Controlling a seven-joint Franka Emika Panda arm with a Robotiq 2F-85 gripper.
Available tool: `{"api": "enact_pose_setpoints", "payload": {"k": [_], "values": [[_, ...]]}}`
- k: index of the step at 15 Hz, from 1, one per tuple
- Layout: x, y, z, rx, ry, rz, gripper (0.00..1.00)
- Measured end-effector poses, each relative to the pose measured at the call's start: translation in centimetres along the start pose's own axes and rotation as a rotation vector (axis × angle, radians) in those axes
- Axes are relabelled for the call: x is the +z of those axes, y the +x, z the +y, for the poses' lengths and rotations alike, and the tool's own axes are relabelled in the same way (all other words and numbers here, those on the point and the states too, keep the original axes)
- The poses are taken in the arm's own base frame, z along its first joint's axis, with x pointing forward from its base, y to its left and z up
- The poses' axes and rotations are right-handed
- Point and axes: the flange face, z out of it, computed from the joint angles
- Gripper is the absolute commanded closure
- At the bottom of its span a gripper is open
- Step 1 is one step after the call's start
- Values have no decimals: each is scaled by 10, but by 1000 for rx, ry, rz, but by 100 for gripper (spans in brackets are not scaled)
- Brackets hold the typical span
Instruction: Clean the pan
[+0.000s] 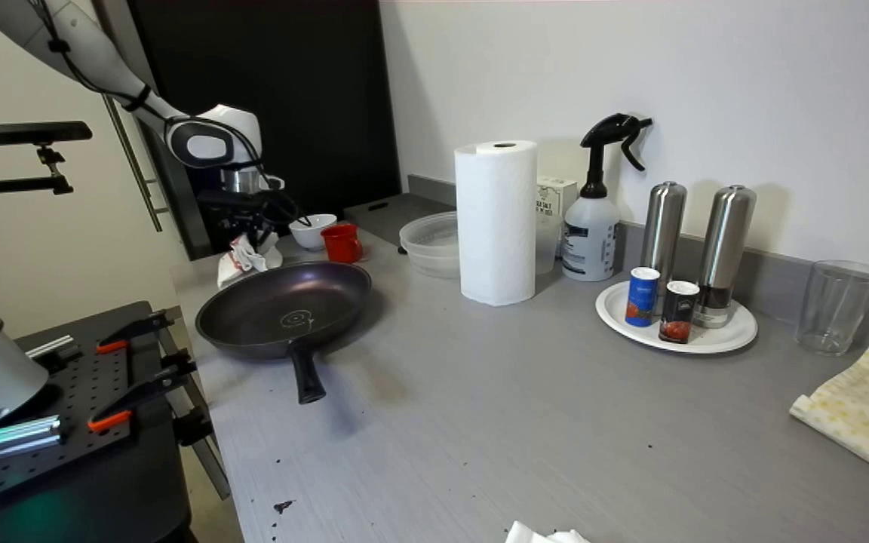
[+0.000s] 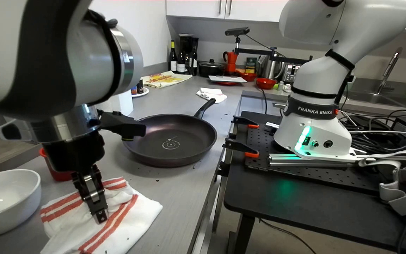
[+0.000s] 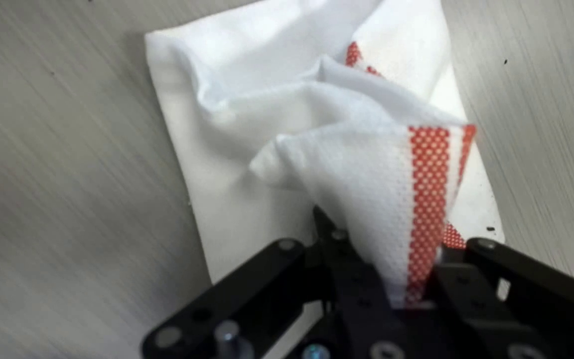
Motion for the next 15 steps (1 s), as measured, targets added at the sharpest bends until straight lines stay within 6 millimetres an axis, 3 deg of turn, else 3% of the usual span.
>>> {"api": "enact_pose_setpoints", "payload": {"k": [6, 7, 8, 15], "values": [[23, -15, -16, 33, 1, -7, 96], [23, -15, -18, 36, -1, -5, 60], [23, -16, -19, 39, -4, -3, 60], [25, -21, -21, 49, -29, -8, 10]]}}
